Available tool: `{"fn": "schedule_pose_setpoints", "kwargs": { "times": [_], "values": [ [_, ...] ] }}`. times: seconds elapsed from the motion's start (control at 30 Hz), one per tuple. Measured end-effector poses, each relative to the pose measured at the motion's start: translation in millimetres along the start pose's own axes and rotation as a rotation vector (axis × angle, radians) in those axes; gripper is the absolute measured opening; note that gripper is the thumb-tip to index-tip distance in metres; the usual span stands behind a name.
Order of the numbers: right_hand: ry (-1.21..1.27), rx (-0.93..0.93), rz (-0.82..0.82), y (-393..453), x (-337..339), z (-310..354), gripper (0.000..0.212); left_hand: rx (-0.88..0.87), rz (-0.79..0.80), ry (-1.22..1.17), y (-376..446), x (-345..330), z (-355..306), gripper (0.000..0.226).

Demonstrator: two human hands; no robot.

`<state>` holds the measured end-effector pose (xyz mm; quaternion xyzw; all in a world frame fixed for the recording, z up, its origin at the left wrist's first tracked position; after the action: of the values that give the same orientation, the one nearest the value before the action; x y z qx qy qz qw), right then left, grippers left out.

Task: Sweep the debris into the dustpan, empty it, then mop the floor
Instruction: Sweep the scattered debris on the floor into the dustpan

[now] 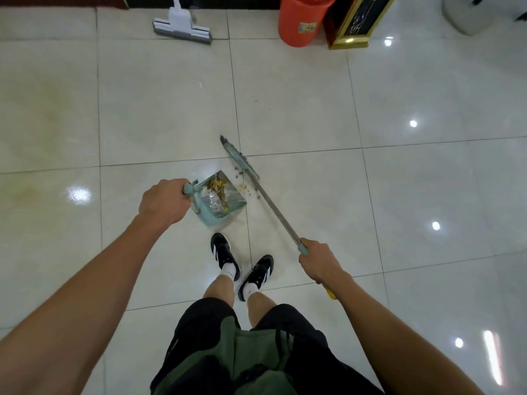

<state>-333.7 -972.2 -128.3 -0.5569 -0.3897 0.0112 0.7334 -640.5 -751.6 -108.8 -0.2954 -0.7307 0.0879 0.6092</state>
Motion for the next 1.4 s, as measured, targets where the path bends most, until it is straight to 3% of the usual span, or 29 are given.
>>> {"fn": "schedule_pose_setpoints", "kwargs": {
  "times": [0.17,0.43,0.83,1.07,1.4],
  "values": [
    [-0.235,0.038,-0.093,27,13,31,0.035,0.025,0.010,0.025,3,7,19,0.008],
    [-0.324,0.036,-0.047,69,5,87,0.030,0.025,0.059,-0.005,8,11,33,0.008],
    [-0.351,-0.080,-0.046,47,-22,-11,0.033,-0.024,0.083,0.067,-5,10,7,0.003],
    [-0.238,-0.114,-0.023,15,-43,-62,0.038,-0.074,0.093,0.115,-12,8,2,0.003],
    [-0.071,-0.164,-0.060,4,-54,-29,0.043,-0.111,0.100,0.122,10,25,28,0.001]
  ]
}}
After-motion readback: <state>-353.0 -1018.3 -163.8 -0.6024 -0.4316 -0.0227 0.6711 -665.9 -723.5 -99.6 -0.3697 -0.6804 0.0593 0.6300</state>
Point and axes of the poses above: each hand's wrist, its own y-axis towards the middle knuckle, its own x-axis out of the back of the hand, z = x × y, the point moved 3 cm from there along y, towards the middle knuckle, and after that the axes turned 11 degrees about -x, right-handed, at the moved point
